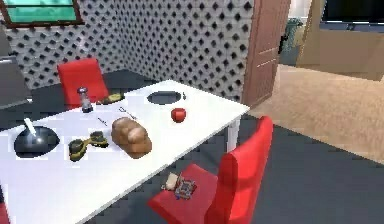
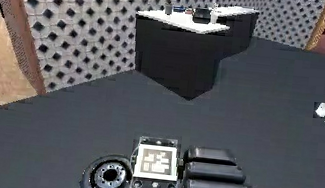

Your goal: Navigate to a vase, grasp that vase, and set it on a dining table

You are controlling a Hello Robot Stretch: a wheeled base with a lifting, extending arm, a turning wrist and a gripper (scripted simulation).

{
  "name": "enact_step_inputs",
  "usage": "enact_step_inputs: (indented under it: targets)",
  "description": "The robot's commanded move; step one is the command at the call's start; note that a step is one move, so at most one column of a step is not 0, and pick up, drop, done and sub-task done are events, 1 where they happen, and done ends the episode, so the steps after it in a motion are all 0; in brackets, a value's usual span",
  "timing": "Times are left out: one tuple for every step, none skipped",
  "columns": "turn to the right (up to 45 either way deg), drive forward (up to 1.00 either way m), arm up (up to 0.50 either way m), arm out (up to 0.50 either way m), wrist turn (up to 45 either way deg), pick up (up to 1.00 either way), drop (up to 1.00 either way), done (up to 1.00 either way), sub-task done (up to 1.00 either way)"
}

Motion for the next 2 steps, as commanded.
enact_step_inputs:
  targets:
    - [45.0, 0.0, 0.0, 0.0, 0.0, 0.0, 0.0, 0.0, 0.0]
    - [33.0, 0.0, 0.0, 0.0, 0.0, 0.0, 0.0, 0.0, 0.0]
